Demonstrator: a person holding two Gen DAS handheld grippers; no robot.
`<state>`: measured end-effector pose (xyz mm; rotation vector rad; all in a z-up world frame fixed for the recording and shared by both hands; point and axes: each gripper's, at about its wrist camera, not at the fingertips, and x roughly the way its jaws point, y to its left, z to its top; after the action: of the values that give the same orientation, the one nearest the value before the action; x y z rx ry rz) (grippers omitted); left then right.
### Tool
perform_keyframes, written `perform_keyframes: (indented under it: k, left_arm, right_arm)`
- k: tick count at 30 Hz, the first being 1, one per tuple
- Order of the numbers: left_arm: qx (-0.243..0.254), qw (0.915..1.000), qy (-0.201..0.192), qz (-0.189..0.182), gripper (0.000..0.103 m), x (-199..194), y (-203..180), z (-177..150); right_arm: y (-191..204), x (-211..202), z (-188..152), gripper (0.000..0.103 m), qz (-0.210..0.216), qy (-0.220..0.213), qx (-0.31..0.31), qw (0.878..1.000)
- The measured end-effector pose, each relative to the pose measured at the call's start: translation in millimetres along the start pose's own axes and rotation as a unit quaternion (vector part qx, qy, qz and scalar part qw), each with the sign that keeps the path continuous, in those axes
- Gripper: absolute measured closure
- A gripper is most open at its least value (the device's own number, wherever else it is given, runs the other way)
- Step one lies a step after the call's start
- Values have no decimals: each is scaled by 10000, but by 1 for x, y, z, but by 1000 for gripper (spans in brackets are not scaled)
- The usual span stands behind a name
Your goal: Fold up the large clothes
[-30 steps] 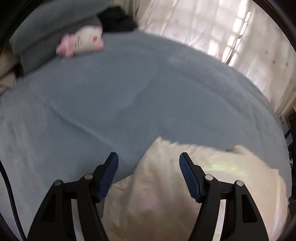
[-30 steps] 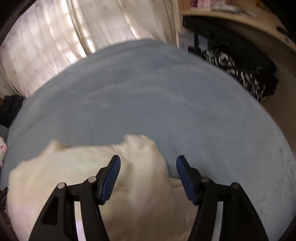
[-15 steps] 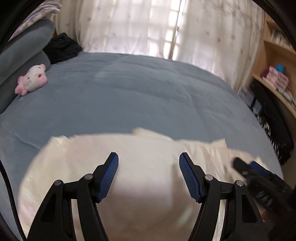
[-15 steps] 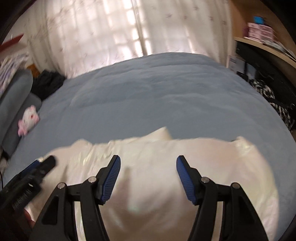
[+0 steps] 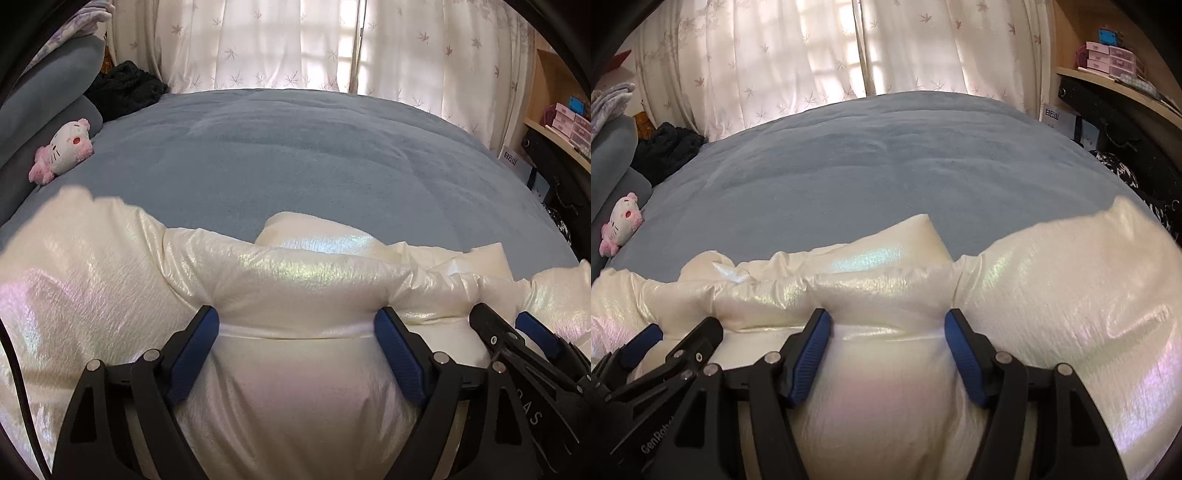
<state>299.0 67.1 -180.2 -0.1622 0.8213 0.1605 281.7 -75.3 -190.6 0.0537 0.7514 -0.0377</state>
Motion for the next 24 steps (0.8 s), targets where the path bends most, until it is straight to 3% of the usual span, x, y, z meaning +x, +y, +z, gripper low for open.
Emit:
perform_keyframes:
  k: [17, 24]
  left_arm:
    - [-19, 10000, 9, -2, 16, 16, 2, -5]
    - [177, 9989, 338, -279, 13, 17, 11, 8]
  right_arm:
    - [-3, 15, -4, 38, 32, -40, 21, 10000]
    - [-10, 17, 4, 37, 276, 168, -69, 9995]
